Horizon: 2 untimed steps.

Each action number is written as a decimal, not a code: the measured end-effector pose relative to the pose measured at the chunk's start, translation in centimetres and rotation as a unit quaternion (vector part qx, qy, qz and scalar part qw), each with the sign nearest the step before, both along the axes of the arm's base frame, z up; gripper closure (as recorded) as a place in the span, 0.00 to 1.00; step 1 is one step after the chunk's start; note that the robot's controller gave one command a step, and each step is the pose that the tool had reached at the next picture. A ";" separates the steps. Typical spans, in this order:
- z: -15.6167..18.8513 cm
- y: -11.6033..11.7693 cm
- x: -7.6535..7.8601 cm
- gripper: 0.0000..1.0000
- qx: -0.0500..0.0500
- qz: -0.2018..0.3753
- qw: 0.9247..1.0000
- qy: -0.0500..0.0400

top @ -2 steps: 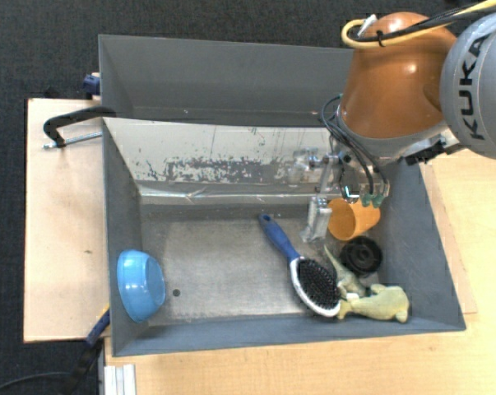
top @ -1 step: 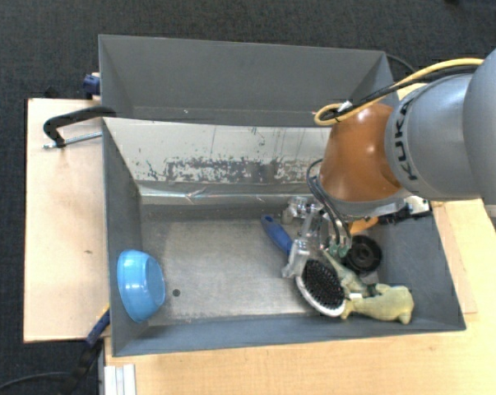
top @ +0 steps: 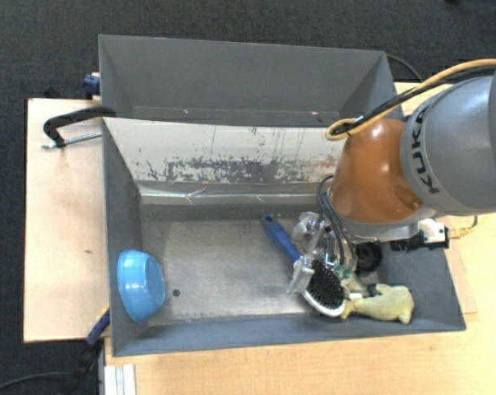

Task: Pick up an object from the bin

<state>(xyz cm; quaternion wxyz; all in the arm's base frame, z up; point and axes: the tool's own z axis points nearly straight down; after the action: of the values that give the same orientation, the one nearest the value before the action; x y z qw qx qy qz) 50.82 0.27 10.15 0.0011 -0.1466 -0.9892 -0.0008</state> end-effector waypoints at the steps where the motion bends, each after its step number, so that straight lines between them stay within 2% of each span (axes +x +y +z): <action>1: 1.8 -1.7 -0.2 0.00 -0.001 -0.190 0.982 -0.003; 2: -3.3 -1.3 1.6 0.00 -0.001 -0.314 0.949 0.000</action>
Offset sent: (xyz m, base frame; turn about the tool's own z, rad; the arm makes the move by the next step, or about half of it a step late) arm -0.0030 -0.0172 0.0167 0.3817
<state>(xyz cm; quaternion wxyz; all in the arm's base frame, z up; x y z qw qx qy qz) 52.44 -1.05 6.90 0.0004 -0.4501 -0.8930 -0.0004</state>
